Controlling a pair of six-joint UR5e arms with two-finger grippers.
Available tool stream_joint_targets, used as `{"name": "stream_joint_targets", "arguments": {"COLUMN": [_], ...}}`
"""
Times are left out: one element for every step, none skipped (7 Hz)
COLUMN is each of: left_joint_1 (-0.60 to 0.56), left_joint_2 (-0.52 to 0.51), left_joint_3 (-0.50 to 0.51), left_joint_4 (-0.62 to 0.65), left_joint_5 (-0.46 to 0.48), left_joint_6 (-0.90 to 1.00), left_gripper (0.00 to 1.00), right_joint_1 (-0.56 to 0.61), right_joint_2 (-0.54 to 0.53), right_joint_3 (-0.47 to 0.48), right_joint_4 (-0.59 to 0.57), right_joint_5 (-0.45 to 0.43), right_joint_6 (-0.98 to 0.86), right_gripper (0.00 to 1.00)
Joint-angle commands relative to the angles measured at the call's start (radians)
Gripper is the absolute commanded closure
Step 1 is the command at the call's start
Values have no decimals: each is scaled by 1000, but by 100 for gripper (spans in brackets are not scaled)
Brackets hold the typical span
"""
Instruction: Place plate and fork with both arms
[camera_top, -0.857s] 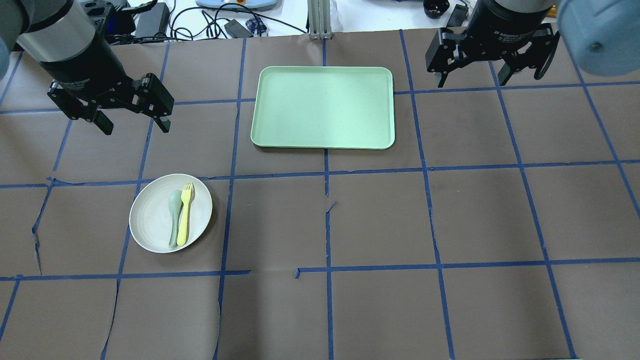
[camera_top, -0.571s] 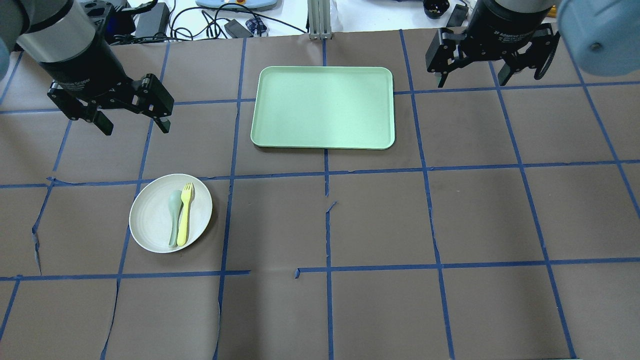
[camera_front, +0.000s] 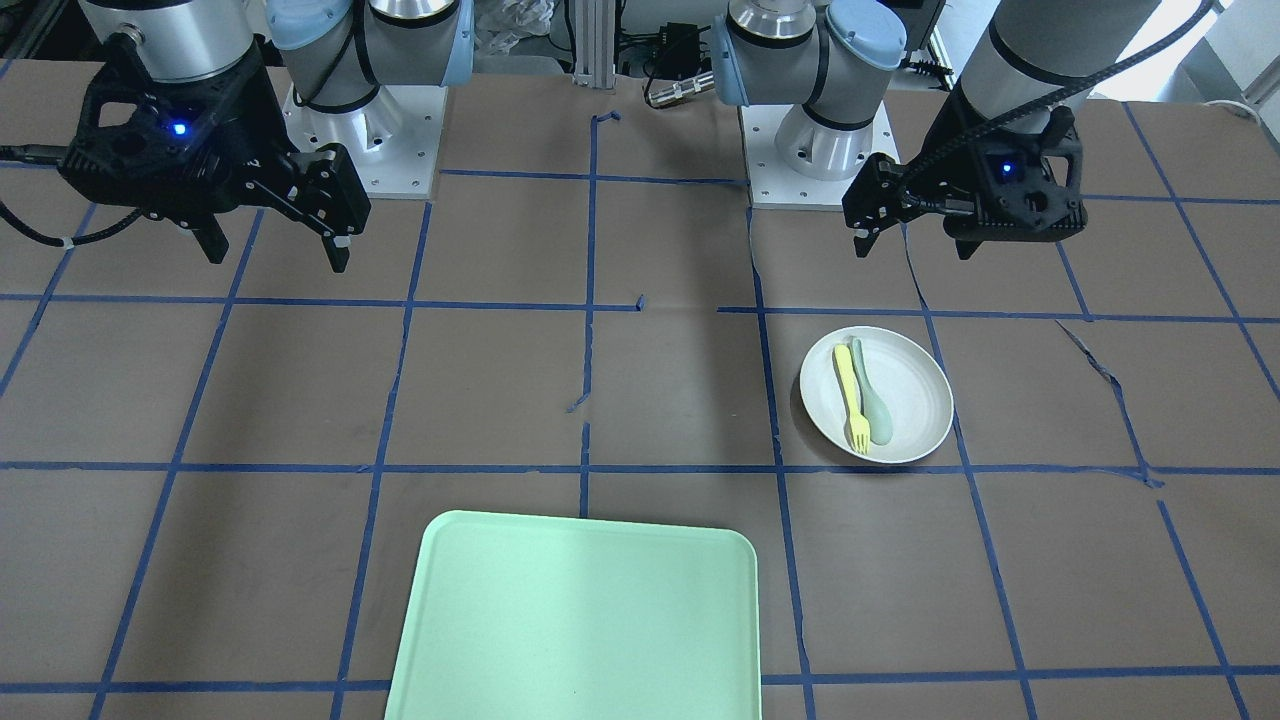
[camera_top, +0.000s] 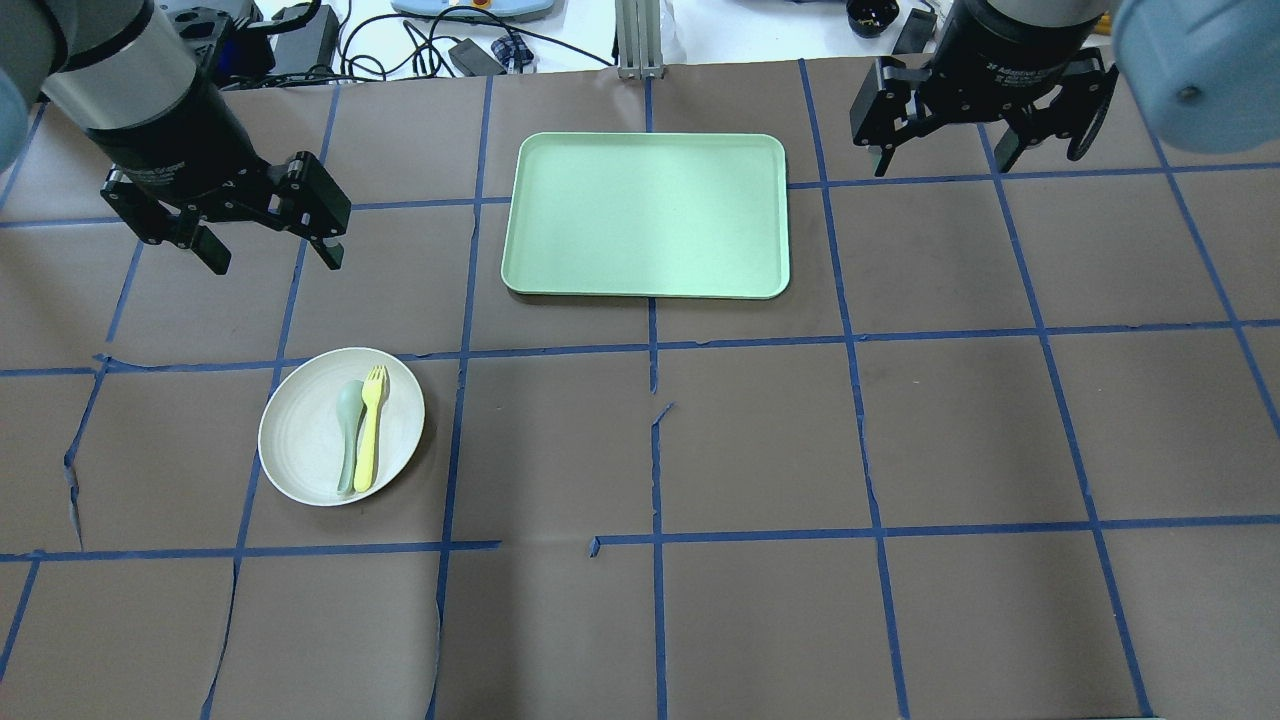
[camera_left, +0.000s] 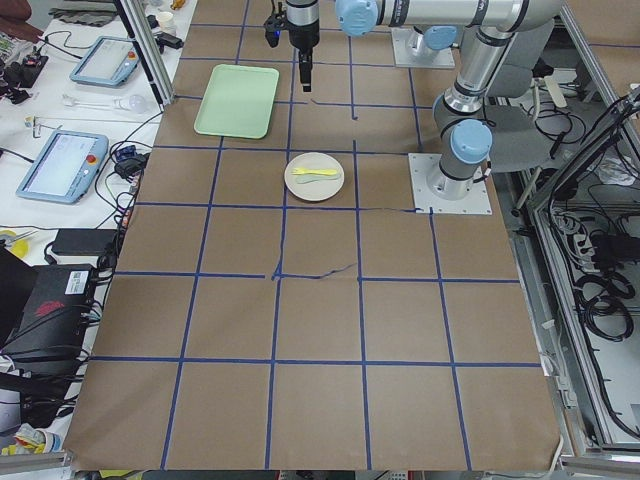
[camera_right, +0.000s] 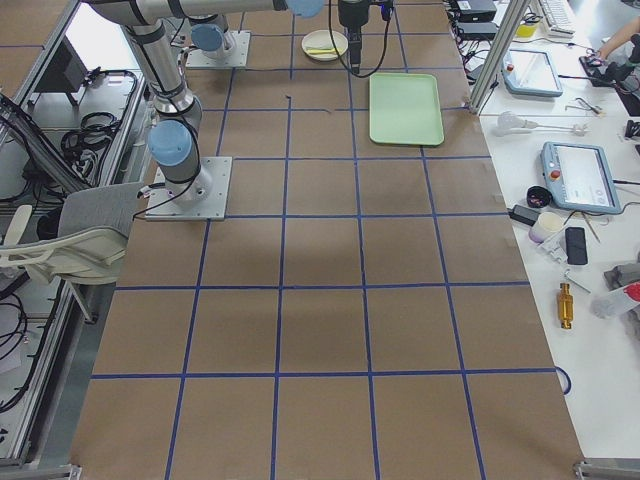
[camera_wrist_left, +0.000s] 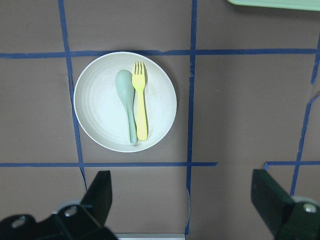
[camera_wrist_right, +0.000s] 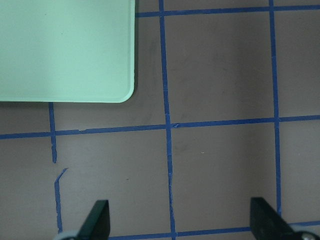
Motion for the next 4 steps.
{"name": "stream_joint_targets", "arguments": {"left_joint_1": [0,0,2,3], "left_joint_2": [0,0,-5,-22], "left_joint_3": [-10,-6,-1,7], "left_joint_4": [5,5,5,3], "left_joint_5": [0,-3,1,4], "left_joint_6": [0,0,3,2], "left_gripper": [0,0,0,0], "right_joint_1": [0,0,0,0], "right_joint_2": [0,0,0,0], "right_joint_3": [-1,-1,0,0], "right_joint_4": [0,0,0,0], "right_joint_5": [0,0,0,0], "right_joint_6": [0,0,0,0], "right_gripper": [0,0,0,0]}}
